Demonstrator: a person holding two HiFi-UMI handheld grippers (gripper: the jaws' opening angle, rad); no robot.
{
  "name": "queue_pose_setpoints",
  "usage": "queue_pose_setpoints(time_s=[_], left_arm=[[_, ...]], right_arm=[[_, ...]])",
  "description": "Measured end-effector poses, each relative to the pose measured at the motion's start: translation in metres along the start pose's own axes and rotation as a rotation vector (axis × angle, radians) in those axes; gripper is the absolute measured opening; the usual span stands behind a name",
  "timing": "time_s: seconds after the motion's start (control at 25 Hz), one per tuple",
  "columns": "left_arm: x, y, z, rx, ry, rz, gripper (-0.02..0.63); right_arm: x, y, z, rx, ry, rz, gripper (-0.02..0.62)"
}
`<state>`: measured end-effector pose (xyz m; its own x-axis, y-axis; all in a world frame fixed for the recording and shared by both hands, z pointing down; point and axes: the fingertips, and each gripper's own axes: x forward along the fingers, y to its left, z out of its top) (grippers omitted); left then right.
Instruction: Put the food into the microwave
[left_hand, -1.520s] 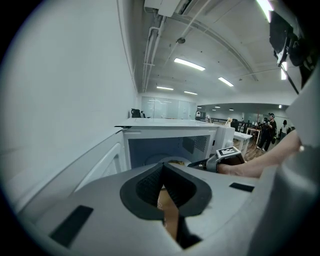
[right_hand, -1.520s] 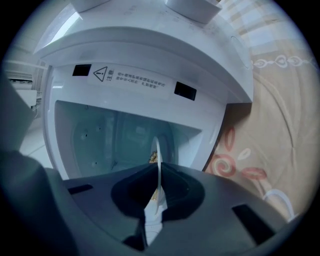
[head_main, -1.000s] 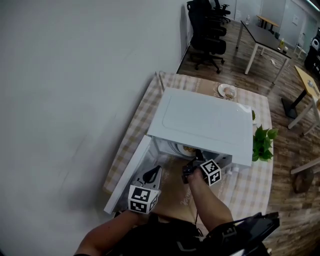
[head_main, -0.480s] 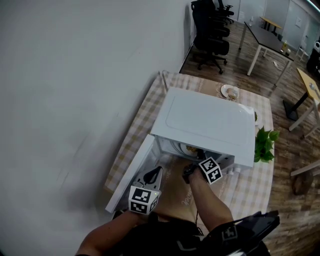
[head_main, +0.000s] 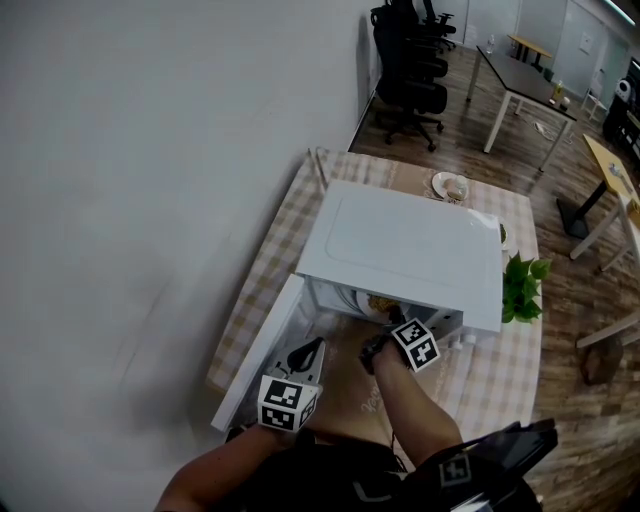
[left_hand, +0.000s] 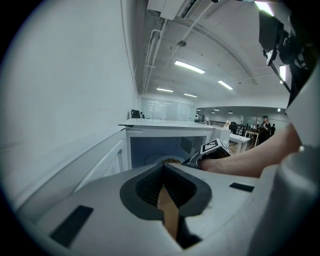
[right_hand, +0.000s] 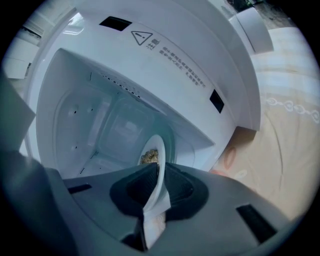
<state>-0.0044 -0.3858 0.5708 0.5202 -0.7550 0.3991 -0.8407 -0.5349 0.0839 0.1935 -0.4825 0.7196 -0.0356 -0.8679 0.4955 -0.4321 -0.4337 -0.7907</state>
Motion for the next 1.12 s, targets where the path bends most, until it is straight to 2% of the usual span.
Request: queue_pose_setpoints(time_s=[0.16,0.68,0.76,0.92,1.12], left_arm=[[-0.001,-0.001,0.001,-0.002,0.002,-0.005,0.008],[-0.005,0.004,0.001,-0.002,0.000,-0.012,0.009],[-0.006,0.009,0.000,-0.005,-0.002,-0.014,0.008],[-0.007,0.012,-0.001,-0.010,-0.003,-0.018,0.009],[-0.003,0.000,0.000,-0.006,0.004,-0.033,0.009]], right_arm=[[-0.005,-0.004,0.000,0.037,-0.009,-0.029,0.039],[-0.001,-0.008,-0.004,0.051,-0.018,-0.058,0.051],[0.000,-0.005,-0.005,0.039,-0.016,-0.044,0.053],[-0.004,0.002,-0.007,0.021,-0.011,0.038,0.138],[-0.014,0.001,-0.009,-0.062,0.027,0.078,0.158]])
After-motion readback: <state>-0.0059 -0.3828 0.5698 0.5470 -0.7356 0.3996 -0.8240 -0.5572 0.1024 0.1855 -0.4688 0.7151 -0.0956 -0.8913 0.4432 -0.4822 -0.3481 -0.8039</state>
